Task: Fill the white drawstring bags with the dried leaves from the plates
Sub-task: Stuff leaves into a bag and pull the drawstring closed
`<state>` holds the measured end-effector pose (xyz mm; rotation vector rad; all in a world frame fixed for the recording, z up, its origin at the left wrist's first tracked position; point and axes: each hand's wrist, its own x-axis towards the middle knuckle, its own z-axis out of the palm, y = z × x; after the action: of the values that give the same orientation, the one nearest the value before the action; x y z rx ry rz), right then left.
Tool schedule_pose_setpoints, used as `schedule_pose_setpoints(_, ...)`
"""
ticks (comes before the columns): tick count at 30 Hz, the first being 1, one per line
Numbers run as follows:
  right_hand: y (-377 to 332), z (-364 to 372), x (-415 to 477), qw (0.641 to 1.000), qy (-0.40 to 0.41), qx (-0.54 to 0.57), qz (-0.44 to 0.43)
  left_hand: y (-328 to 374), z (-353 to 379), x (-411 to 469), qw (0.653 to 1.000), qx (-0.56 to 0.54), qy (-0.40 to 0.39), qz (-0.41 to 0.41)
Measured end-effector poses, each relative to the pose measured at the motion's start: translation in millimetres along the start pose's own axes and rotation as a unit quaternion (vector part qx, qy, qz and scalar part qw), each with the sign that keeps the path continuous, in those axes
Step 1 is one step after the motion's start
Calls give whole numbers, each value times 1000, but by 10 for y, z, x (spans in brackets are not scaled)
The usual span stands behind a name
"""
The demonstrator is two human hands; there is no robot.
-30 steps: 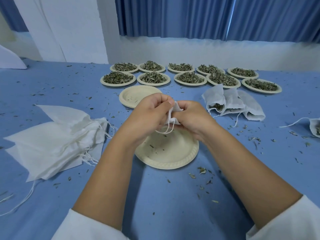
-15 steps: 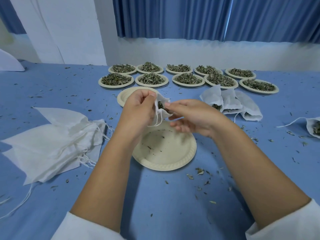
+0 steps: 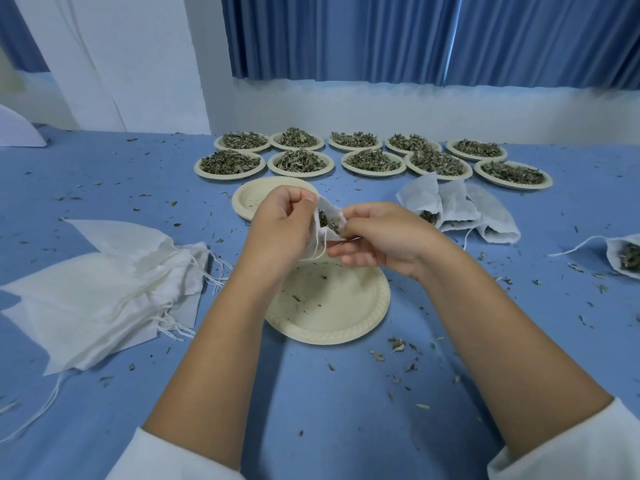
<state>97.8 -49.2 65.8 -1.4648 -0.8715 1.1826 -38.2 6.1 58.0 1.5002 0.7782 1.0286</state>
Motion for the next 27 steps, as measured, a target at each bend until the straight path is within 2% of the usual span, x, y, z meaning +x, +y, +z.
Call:
schedule_pose_setpoints(3,15,11,0,1000,7,-5,-14,-13,31,-1,1000,15,11,-2)
schedule_pose_setpoints(9,97,74,51,987,89,-107,-76,6,23,-21,1000,11,-13,5)
schedule_pose_setpoints(16,237,123,173,944,181,-228,-154,22,45,-75,998,-4,-62,-21)
schedule_pose_setpoints(19,218,103,142,953,143,-215,-160,-8,41,-42,999,1,-37,-14)
schedule_pose_setpoints(22,113,54,64,981,66,-133,-125,-40,23,12,1000,19,16,5)
schedule_pose_setpoints(27,8,-32,3,999,-5,-33,28,-55,17,24,999,25,43,20)
